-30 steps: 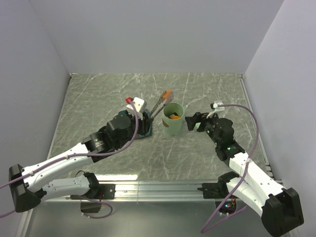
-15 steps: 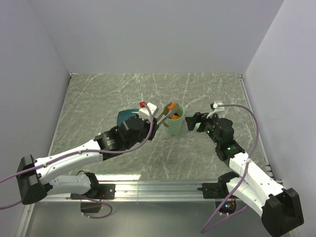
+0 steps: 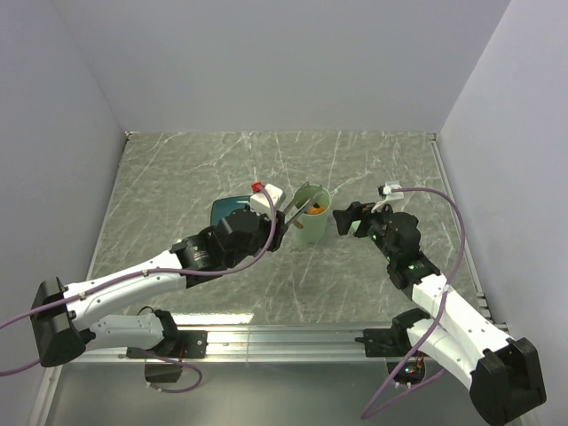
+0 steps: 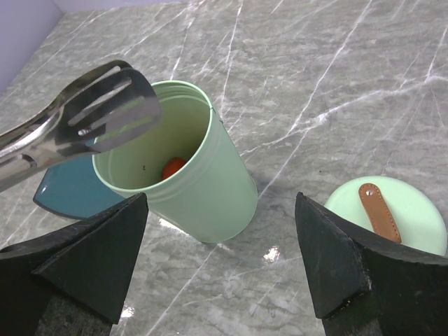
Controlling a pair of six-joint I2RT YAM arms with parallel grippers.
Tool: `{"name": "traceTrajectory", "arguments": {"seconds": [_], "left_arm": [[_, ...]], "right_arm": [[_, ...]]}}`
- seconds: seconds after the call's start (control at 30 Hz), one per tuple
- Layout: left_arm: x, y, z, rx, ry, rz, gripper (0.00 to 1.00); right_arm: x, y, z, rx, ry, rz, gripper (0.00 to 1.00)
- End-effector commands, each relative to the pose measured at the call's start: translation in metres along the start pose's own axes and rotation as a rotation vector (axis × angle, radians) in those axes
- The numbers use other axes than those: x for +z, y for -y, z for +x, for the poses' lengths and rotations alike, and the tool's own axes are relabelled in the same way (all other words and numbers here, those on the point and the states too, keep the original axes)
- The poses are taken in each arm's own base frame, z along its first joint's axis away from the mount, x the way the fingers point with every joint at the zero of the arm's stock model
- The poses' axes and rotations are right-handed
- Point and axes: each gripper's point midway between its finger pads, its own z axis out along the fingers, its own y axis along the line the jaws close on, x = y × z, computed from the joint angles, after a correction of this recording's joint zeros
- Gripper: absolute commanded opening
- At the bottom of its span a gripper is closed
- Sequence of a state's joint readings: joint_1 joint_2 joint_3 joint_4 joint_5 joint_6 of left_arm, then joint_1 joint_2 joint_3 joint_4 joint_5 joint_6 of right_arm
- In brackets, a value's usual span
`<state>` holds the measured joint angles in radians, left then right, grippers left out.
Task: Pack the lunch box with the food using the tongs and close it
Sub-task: Place the food into the lunch box, then put down the clamp
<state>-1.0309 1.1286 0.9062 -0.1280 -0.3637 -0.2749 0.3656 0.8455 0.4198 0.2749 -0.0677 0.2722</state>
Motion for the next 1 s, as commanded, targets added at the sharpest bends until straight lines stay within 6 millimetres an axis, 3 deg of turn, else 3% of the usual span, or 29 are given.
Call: {"name": "traceTrajectory", "arguments": {"seconds": [0.0,0.13,0.27,0.4,0.53,0.57,0.63,0.67,0.77,0.97], "left_arm": [[-0.005,0.003,-0.031,-0.030,0.102,0.002,0.44],[-0.017,-0.018,-0.040,-0.045,0.161,-0.083,0.42],[-0.039,-0.040,-0.063,-0.069,0.257,-0.153,0.42],[-0.046,-0.063,-0.070,-0.075,0.292,-0.207,0.43],[-0.029,-0.117,-0.051,-0.090,0.239,-0.351,0.44],[-0.023,-0.139,-0.044,-0.101,0.213,-0.412,0.44],[-0.013,-0.154,-0.039,-0.115,0.199,-0.421,0.45],[-0.007,-0.172,-0.030,-0.122,0.174,-0.462,0.45],[0.001,-0.205,-0.017,-0.132,0.135,-0.531,0.44],[0.010,-0.250,0.005,-0.108,0.110,-0.620,0.42]], "right_arm": [[0.000,0.000,-0.014,0.005,0.046,0.005,0.92],[0.000,0.001,-0.014,0.005,0.049,0.006,0.92],[0.001,0.000,-0.014,0.007,0.045,0.004,0.92],[0.001,0.000,-0.013,0.004,0.041,0.002,0.92],[0.001,-0.001,-0.013,0.005,0.043,-0.003,0.92],[0.002,-0.001,-0.014,0.004,0.044,-0.004,0.92],[0.003,-0.001,-0.013,0.002,0.040,-0.007,0.92],[0.003,-0.002,-0.014,0.002,0.041,-0.011,0.92],[0.005,-0.004,-0.014,0.000,0.041,-0.020,0.92],[0.012,-0.008,-0.011,-0.006,0.023,-0.045,0.92]]}}
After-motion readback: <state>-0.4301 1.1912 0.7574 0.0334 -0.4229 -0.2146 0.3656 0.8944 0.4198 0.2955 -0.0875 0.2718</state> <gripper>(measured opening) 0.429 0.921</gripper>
